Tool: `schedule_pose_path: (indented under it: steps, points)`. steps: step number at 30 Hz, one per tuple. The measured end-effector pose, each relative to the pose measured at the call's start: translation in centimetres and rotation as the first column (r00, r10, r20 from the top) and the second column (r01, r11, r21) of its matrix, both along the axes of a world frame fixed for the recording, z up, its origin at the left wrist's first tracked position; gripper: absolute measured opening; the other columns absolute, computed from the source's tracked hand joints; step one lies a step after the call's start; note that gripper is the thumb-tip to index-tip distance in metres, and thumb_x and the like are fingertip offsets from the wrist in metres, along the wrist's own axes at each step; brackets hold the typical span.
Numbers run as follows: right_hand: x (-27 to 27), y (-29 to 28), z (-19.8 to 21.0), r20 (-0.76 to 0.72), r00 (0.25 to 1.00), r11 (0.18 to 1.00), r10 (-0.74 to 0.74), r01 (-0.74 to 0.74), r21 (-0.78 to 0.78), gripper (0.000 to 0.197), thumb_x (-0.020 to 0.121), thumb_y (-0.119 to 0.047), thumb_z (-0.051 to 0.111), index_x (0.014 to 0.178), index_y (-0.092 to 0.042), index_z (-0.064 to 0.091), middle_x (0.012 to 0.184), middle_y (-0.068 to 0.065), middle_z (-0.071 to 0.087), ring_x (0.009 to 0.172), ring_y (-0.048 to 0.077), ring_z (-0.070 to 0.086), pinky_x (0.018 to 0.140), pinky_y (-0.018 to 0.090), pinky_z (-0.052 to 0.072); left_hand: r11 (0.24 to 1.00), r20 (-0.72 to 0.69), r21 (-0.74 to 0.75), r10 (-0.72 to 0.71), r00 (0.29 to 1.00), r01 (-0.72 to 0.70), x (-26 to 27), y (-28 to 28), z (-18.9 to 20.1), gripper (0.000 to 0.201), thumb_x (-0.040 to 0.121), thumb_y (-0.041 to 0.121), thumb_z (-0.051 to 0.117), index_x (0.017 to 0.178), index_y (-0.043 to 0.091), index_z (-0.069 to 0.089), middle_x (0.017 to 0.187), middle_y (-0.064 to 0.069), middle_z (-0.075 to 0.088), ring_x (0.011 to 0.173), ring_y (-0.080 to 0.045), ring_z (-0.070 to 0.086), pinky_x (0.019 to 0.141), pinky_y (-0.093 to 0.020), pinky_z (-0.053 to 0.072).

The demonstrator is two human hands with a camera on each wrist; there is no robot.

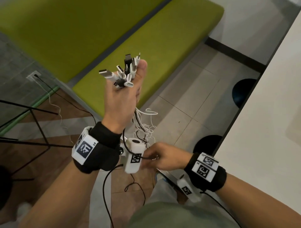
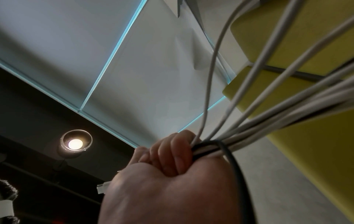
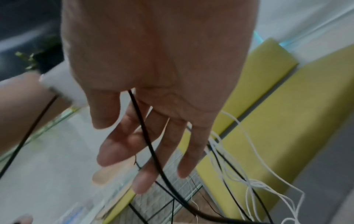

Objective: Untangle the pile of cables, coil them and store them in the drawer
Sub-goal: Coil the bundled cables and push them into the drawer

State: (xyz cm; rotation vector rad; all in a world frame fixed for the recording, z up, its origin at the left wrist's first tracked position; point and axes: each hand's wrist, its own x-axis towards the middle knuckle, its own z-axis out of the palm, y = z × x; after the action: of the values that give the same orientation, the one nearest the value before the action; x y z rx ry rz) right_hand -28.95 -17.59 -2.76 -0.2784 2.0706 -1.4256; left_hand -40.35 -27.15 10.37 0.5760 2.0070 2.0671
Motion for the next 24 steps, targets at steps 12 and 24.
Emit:
schedule_pose_path:
  steps: [12,24]
  points:
    - [-2.8,6.3,-3.0,0.155,0.97,0.655,-0.187,0.005,0.756,0.065,0.087,-0.035,0.069,0.142,-0.019,0.039,0.136,0.006,0.052,0.12,0.026,0.053,0.099,0.038,0.045,1.0,0.015,-0.03,0.002,1.0,-0.002,0.3,-0.1,-0.6,0.053,0.09,0.052,0.055,0.057,0.018,0.031,0.051,-0.006,0.019,0.045,-0.022,0.016,0.046,-0.029,0.019]
    - [-5.2,1.3,5.6,-0.417,0.848,0.906,-0.326,0.407,0.119,0.017,0.084,-0.018,0.067,0.098,-0.008,0.065,0.093,0.011,0.072,0.083,0.023,0.066,0.074,0.04,0.055,0.996,-0.089,-0.092,0.015,0.996,-0.023,2.2,2.7,-1.4,0.047,0.088,0.043,0.056,0.046,0.031,0.041,0.043,0.014,0.033,0.045,-0.003,0.029,0.052,-0.018,0.028]
